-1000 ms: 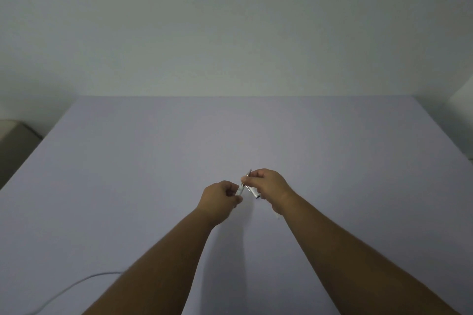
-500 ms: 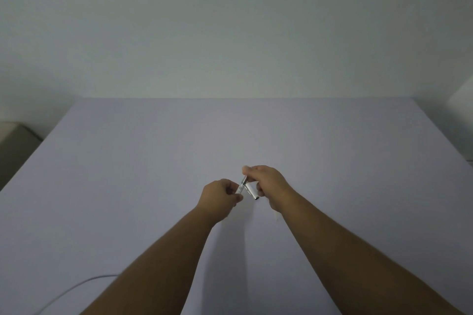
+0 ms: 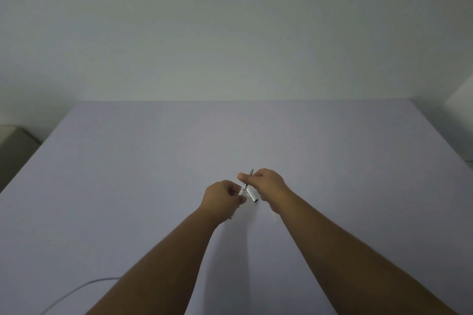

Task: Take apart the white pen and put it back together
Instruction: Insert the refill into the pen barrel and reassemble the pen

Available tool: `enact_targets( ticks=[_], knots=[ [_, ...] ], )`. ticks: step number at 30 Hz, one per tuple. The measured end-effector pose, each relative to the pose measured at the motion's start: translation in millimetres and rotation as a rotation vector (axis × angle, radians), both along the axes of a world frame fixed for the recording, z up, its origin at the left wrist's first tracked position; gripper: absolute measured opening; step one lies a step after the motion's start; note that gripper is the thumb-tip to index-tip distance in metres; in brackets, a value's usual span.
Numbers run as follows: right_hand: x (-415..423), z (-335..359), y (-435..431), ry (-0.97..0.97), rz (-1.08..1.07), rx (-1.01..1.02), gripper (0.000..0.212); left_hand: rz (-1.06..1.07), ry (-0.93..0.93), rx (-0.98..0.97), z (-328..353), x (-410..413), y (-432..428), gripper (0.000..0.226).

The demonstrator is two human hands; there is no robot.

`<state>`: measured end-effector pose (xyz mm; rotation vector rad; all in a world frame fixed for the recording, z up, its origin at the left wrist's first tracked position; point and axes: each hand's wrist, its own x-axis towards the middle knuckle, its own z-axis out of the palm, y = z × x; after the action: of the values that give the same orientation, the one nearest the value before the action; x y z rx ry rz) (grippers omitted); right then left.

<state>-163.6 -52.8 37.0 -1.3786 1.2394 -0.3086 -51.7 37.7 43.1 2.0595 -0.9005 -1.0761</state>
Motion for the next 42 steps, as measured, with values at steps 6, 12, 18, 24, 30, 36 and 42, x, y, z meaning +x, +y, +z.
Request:
enact_targets(
  ticks=[6, 12, 18, 24, 30, 36, 42],
  knots=[
    [-2.2, 1.1, -2.9, -0.121, 0.028, 0.037, 0.018, 0.016, 0.014, -0.013, 1.9, 0.4, -1.0, 0.017],
    [0.2, 0.6, -3.8, -0.202, -0.003, 0.076, 0.009, 0.025, 0.012, -0.016, 3.4, 0.9, -2.0, 0.019],
    [2.9, 3.0, -5.3, -0.016, -0.02, 0.027, 0.035, 0.003, 0.004, -0.007, 3.6, 0.4, -2.6, 0.019],
    [0.4, -0.7, -6.3, -0.142, 0.039, 0.07, 0.015, 0.026, 0.01, -0.016, 4.5, 3.4, -3.6, 0.017],
    [-0.8, -1.0, -6.0, -0.201, 0.026, 0.103, 0.012, 0.034, 0.011, -0.019, 3.6, 0.7, -5.2, 0.019],
    [-0.1, 1.0, -7.0, -0.056, 0.012, 0.053, 0.027, 0.03, 0.005, -0.009, 2.5, -0.1, -4.9, 0.021],
    [-1.8, 0.1, -9.2, -0.152, 0.016, 0.077, 0.019, 0.024, -0.023, -0.015, 4.9, 1.9, -6.7, 0.023]
  ],
)
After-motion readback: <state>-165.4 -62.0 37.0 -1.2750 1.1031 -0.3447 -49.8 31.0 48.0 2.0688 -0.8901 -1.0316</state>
